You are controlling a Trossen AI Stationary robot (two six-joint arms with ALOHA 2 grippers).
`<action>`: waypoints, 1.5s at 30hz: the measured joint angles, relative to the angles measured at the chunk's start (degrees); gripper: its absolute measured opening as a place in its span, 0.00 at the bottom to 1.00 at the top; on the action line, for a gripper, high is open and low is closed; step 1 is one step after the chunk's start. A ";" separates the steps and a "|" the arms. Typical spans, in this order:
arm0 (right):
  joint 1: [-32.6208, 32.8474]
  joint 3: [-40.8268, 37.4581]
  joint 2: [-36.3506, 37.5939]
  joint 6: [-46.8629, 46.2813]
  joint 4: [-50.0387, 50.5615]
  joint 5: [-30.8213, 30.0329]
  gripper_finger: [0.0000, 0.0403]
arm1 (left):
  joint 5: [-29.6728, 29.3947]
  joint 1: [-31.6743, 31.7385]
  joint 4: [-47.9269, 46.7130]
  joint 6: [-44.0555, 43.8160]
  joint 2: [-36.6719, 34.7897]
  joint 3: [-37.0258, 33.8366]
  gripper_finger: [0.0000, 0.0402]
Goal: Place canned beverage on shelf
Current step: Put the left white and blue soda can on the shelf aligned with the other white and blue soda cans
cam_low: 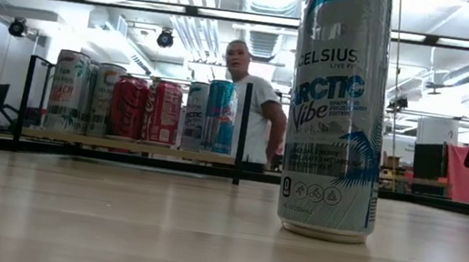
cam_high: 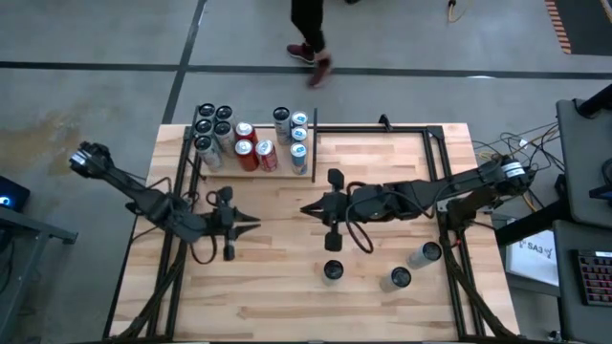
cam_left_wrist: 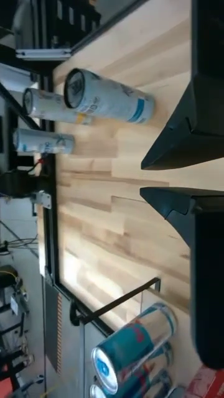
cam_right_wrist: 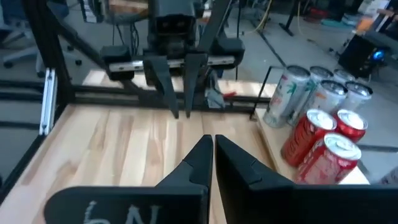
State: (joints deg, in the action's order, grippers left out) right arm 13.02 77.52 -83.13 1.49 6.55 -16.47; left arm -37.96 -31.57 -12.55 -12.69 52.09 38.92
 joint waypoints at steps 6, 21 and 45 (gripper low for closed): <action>0.71 1.06 0.39 -3.03 8.54 0.34 0.02 | -0.02 0.00 1.17 0.45 4.17 1.05 0.10; 2.65 5.62 0.25 -24.00 31.12 17.93 0.02 | 0.00 -0.01 1.34 1.14 11.33 7.44 0.10; 9.11 6.54 0.05 -23.25 39.48 7.90 0.24 | -0.52 -0.04 3.23 6.21 22.15 10.17 0.10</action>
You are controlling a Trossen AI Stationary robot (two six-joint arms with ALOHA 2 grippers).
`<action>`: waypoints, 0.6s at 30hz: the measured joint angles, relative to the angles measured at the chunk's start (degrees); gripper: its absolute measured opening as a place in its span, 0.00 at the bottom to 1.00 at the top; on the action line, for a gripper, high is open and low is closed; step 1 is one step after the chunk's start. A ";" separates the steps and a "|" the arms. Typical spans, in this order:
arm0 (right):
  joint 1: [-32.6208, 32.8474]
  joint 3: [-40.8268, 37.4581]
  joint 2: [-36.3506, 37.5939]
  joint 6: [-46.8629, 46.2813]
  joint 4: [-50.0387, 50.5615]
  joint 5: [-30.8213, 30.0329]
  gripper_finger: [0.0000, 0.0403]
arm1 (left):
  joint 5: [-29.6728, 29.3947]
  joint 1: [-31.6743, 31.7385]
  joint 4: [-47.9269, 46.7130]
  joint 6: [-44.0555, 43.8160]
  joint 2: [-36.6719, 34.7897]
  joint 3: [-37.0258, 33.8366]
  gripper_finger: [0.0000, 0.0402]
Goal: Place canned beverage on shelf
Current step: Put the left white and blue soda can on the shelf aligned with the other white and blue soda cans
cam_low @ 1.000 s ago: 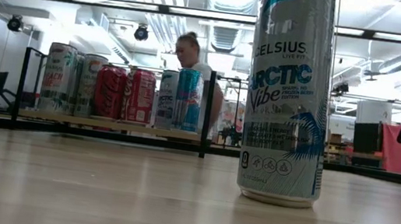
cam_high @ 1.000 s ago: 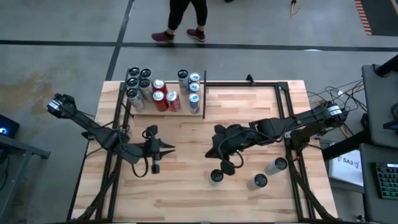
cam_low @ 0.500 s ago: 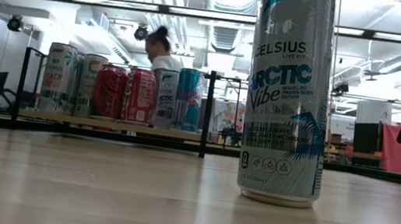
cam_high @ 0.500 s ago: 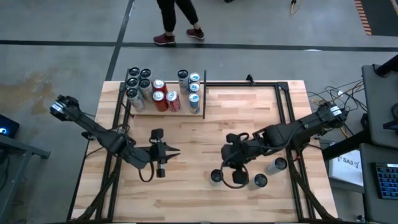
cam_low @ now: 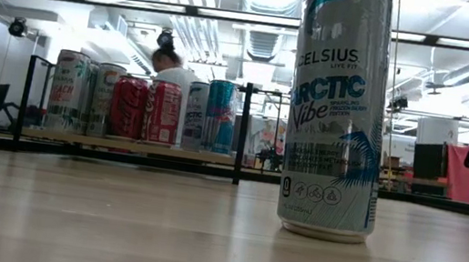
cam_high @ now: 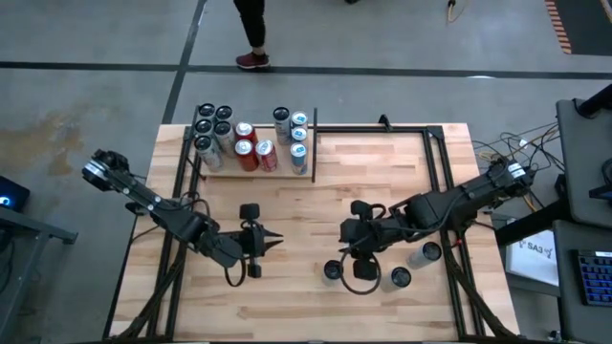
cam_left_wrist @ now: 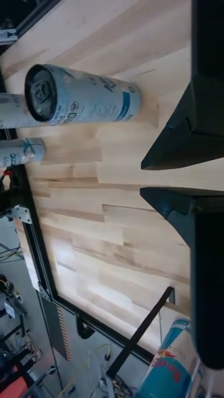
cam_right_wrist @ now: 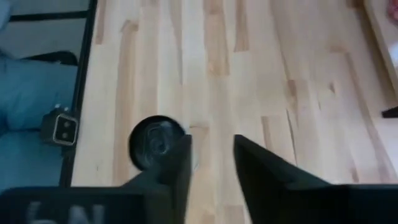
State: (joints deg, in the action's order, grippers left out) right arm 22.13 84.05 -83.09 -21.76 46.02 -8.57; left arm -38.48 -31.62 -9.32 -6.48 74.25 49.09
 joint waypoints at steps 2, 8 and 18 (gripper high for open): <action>0.00 0.00 0.00 -0.89 0.00 -0.69 0.33 | -0.02 0.00 -0.03 0.02 0.33 0.47 0.10; 0.00 0.00 -0.02 -3.08 0.19 -0.43 0.59 | -0.02 0.00 -0.02 0.02 0.49 0.89 0.10; 2.67 -0.03 -3.00 -0.82 -1.01 -0.44 0.81 | -0.17 0.00 -0.06 0.31 0.40 0.86 0.10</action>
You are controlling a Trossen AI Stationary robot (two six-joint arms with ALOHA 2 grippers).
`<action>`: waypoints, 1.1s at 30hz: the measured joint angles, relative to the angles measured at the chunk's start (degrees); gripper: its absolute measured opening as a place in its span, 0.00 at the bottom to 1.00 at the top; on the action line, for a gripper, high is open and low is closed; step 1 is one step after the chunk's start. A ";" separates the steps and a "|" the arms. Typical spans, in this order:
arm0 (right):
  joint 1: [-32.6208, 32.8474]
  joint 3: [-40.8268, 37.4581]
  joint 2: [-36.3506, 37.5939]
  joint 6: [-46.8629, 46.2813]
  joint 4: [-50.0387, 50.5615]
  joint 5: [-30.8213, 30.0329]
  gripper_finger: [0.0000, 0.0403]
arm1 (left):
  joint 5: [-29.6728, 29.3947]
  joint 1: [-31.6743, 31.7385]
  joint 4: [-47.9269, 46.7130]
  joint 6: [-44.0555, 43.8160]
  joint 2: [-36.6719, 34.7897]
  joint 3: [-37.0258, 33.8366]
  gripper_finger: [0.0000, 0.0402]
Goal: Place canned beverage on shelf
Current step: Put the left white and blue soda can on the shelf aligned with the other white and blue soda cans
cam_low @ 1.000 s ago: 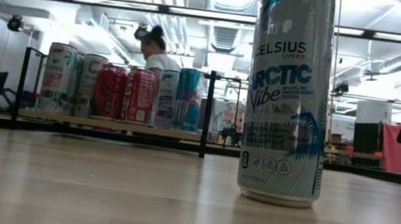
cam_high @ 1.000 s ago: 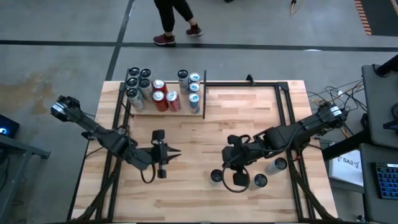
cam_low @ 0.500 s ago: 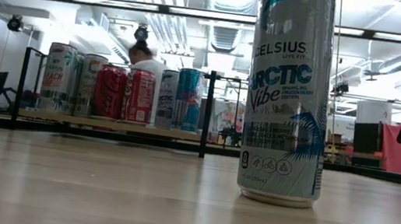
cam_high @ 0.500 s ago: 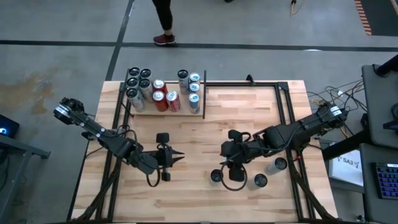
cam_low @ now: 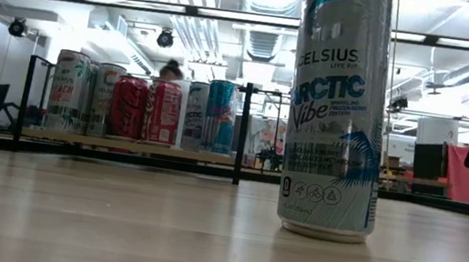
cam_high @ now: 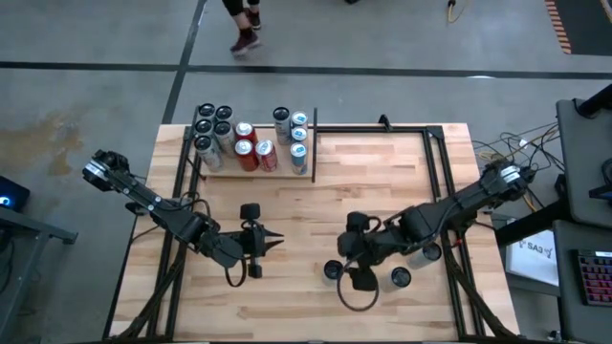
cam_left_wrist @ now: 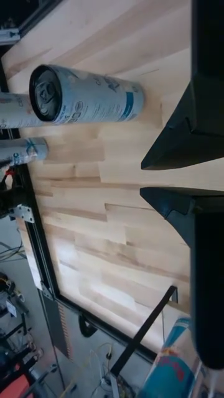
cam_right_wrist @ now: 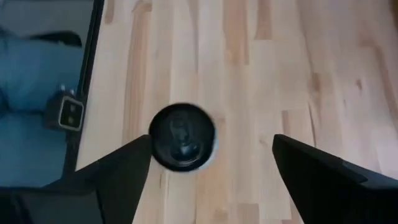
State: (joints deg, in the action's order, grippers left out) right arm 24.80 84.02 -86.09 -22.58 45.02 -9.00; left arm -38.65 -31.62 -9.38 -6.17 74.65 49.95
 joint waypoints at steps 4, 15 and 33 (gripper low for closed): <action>1.49 -0.01 -1.94 1.58 -0.42 0.01 0.81 | -1.72 0.00 0.13 0.86 -0.01 0.11 0.10; 2.43 -0.04 -5.34 -2.97 -0.63 -0.01 0.81 | -2.45 0.00 0.43 1.07 -0.02 0.13 0.10; 2.46 -0.04 -10.06 -5.33 -1.01 0.48 0.81 | -4.00 0.00 0.30 1.17 -0.07 0.74 0.10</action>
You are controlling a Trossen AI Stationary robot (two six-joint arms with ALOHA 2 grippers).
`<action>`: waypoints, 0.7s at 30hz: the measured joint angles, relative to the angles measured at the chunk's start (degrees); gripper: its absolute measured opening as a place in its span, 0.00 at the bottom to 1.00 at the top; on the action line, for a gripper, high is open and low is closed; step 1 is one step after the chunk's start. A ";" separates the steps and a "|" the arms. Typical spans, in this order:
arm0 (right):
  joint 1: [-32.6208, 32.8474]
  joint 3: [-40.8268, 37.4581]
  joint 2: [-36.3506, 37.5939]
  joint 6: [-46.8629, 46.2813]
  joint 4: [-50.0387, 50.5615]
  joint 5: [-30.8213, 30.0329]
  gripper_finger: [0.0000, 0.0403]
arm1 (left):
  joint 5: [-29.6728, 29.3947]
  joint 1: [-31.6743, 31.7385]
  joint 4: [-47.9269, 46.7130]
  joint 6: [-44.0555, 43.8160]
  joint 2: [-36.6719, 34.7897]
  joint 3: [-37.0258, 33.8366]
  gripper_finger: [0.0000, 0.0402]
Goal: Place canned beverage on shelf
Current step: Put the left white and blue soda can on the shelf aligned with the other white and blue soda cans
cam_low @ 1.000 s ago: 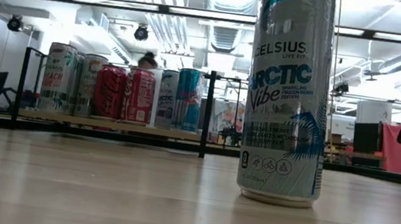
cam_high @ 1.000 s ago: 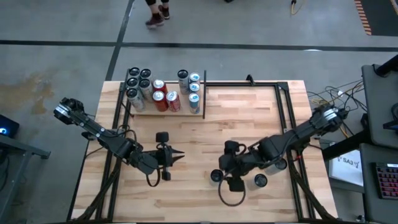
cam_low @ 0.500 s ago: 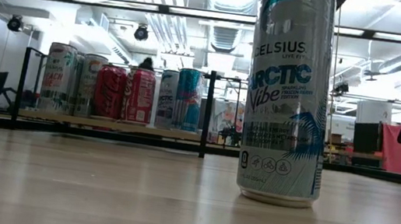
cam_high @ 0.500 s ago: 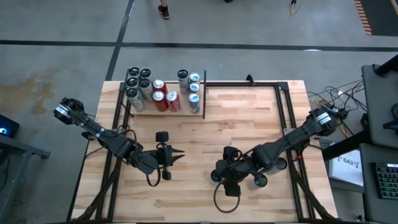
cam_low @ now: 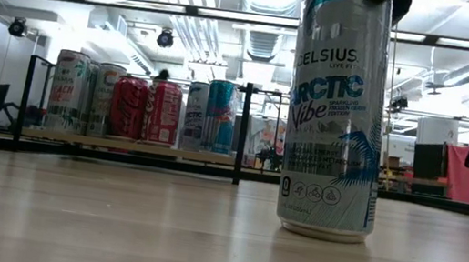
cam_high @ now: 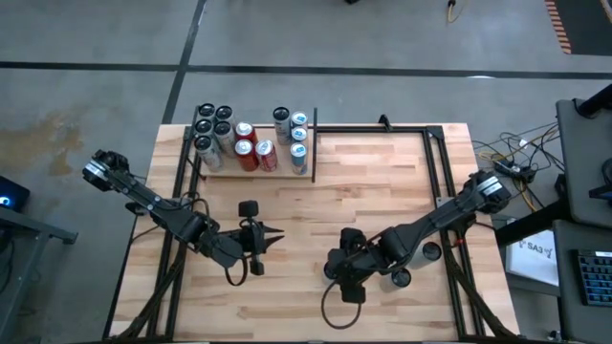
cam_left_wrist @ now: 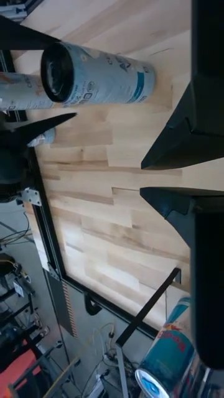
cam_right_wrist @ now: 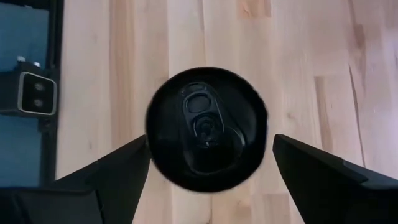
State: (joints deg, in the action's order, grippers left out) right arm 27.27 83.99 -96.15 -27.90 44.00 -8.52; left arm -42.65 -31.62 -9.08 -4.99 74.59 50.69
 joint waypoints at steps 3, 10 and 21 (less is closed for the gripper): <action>-0.03 0.00 -1.47 1.17 -0.21 0.22 0.81 | -0.05 0.00 0.02 0.45 -0.02 0.42 0.10; -0.24 0.00 -3.24 3.00 -1.49 1.24 0.81 | -0.40 0.00 -0.24 2.13 -0.07 1.06 0.10; -2.36 0.00 -3.12 3.14 -1.75 3.16 0.59 | -0.48 0.00 -0.37 6.66 -1.21 1.14 0.10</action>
State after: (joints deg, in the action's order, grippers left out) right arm 24.90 83.99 -99.27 -24.76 42.26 -5.35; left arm -43.13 -31.62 -9.46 1.66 73.37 51.83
